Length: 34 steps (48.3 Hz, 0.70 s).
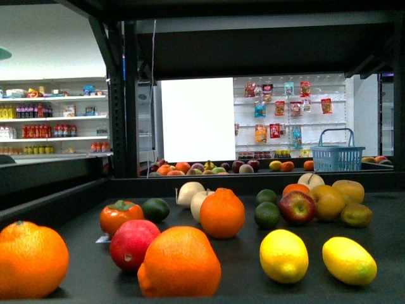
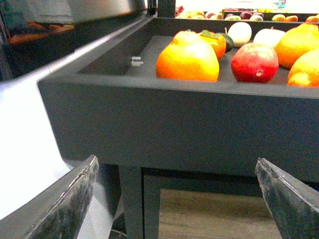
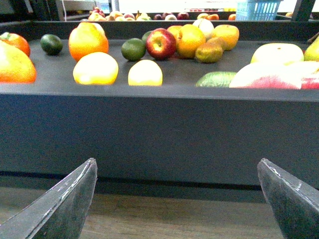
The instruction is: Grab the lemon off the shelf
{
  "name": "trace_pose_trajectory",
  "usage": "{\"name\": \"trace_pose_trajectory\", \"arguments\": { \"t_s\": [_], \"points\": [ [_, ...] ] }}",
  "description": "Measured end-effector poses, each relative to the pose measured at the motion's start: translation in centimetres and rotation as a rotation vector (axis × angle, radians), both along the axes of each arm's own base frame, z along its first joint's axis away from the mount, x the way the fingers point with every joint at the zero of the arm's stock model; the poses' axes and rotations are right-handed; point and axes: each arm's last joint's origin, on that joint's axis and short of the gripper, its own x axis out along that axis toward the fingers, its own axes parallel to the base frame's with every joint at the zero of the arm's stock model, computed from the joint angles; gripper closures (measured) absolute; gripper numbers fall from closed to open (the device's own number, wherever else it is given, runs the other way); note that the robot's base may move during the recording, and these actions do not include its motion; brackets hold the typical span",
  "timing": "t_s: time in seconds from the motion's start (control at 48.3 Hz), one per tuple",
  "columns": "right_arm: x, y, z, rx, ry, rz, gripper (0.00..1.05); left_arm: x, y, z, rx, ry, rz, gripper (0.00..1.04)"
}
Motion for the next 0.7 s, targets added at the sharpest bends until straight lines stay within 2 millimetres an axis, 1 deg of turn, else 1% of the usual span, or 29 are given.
{"name": "trace_pose_trajectory", "arguments": {
  "t_s": [0.704],
  "points": [
    [0.00,0.00,0.00,0.000,0.000,0.000,0.08,0.00,0.00,0.00,0.000,0.000,-0.002,0.08]
  ]
}}
